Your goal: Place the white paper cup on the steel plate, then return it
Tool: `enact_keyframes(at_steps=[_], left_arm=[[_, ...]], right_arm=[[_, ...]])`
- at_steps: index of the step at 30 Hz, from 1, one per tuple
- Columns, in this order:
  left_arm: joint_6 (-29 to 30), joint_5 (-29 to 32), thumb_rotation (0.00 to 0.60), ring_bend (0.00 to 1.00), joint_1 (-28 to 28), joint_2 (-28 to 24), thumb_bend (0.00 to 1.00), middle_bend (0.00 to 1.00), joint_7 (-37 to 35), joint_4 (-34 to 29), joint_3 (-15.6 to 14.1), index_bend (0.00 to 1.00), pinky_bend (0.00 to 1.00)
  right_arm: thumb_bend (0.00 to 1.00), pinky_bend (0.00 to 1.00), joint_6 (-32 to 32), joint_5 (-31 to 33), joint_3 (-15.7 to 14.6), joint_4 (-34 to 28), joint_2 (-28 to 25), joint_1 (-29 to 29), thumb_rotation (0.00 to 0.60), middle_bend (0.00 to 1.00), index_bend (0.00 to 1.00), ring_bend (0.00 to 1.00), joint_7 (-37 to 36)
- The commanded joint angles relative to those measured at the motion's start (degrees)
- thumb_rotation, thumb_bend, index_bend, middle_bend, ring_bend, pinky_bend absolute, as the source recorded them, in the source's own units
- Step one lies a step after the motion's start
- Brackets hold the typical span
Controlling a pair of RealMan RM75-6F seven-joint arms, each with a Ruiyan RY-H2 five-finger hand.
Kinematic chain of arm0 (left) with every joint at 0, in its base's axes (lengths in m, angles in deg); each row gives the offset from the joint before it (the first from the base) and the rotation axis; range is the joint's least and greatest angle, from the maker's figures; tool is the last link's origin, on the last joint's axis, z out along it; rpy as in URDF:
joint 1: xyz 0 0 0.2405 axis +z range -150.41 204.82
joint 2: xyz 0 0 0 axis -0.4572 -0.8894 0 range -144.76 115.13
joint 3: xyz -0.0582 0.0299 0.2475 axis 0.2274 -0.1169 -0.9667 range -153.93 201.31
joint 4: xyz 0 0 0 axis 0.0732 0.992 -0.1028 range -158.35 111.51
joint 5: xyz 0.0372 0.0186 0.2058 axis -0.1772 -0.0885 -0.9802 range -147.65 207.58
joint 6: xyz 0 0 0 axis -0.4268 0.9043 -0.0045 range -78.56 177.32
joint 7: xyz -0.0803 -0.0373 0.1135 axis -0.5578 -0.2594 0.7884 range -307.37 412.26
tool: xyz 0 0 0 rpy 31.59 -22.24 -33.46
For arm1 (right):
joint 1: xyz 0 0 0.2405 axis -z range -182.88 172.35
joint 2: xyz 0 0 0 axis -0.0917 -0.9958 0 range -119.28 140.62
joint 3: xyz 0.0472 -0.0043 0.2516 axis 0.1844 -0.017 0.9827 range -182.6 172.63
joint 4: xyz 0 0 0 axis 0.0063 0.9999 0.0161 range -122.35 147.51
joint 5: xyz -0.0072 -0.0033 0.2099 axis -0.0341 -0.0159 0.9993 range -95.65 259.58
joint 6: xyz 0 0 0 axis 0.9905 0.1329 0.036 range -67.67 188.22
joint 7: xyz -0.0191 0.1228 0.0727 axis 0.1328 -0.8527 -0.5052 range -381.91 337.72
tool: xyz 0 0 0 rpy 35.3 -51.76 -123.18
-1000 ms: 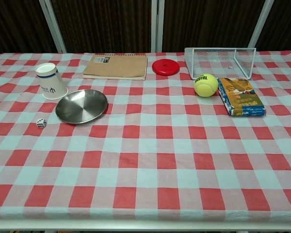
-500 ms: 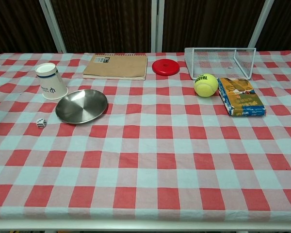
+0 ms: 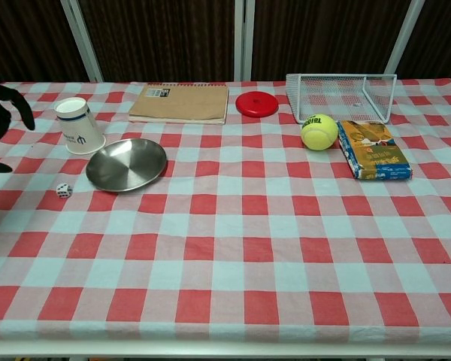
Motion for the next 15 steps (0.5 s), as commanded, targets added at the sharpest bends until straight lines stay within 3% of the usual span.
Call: enact_keyframes(at_steps=[1, 15], left_arm=[[-3.7, 2.5, 0.6, 0.77, -2.5, 3.0, 0.21, 0.75, -2.6, 2.8, 0.5, 0.41, 0.89], [-8.3, 7.7, 0.6, 0.83, -4.5, 9.0, 0.27, 0.82, 0.6, 10.0, -1.5, 0.43, 0.9]], right_arm=[[0.15, 0.18, 0.0, 0.1, 0.0, -0.2, -0.1, 0.0, 0.6, 0.2, 0.21, 0.09, 0.2], [0.15, 0.18, -1.0, 0.9, -0.4, -0.6, 0.0, 0.1, 0.6, 0.2, 0.21, 0.09, 0.2]])
